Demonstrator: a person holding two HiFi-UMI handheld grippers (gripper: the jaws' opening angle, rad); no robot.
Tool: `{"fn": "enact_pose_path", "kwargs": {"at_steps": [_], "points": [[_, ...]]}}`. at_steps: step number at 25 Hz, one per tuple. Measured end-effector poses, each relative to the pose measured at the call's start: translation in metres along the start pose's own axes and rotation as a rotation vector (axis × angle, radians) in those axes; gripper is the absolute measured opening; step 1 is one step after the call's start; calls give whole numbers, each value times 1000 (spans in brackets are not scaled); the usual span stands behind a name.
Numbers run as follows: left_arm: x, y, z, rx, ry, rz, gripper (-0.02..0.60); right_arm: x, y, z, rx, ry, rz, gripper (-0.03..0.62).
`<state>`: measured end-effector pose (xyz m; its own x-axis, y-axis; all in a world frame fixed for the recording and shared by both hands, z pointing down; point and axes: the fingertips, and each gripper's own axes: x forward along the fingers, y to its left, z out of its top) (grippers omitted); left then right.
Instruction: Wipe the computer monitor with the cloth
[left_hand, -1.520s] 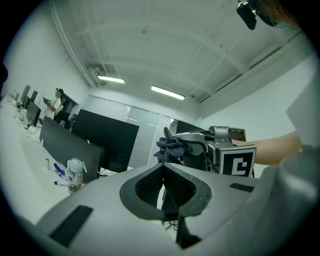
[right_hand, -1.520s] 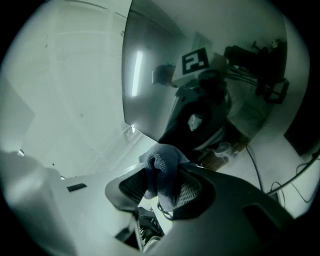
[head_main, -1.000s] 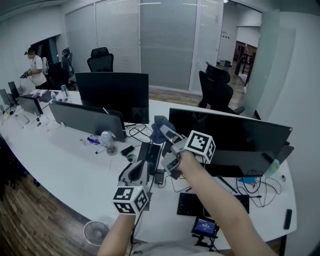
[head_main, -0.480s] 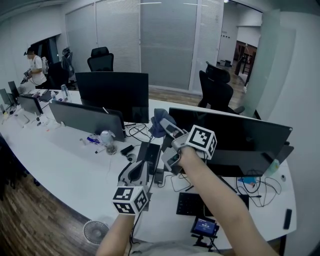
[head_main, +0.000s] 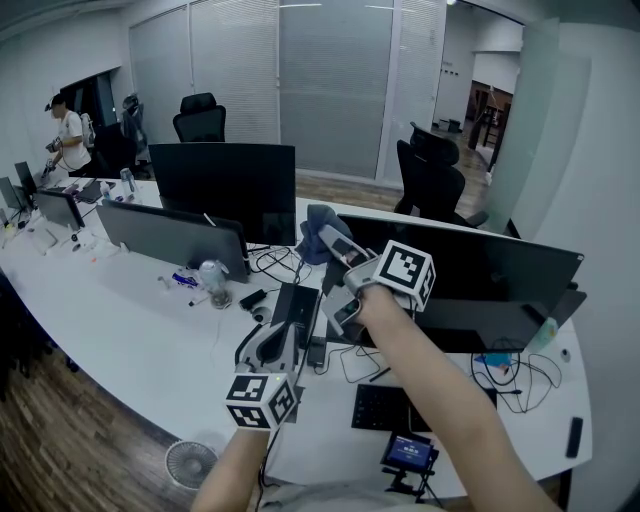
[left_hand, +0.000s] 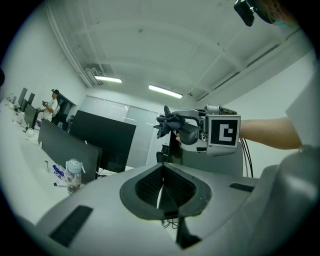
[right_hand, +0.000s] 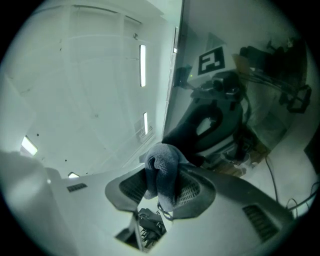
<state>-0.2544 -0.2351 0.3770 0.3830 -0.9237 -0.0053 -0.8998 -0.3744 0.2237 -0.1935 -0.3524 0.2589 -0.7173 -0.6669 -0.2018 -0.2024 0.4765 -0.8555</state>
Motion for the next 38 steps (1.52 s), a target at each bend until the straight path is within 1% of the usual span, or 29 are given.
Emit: {"fn": "enact_pose_path", "kwargs": {"at_steps": [4,9,15,20,26,30,34,38], "points": [[-1,0,-1,-2,2,-2,8,1,7,3,-21,-11,23,126],[-1,-2,-3,0,5,-8,8,-3,10,6,-65,-16,15,126],[-1,-4,-5,1,9,-16,8,-4,26,14,-127,-38,83,126],[-2,-8,-7,5,13,-24,8,-12,34,19,-232,-60,117,126],[-5,-13,-12,12,20,-36,8,-29,44,22,-356,-98,204,126],[-7,-18,-16,15,26,-48,8,-53,39,22,-342,-147,261,126],[-10,-20,-16,3,20,-59,8,-78,30,27,-328,-199,285,126],[-12,-24,-13,-14,9,-71,8,-106,23,32,-358,-226,285,126]]}}
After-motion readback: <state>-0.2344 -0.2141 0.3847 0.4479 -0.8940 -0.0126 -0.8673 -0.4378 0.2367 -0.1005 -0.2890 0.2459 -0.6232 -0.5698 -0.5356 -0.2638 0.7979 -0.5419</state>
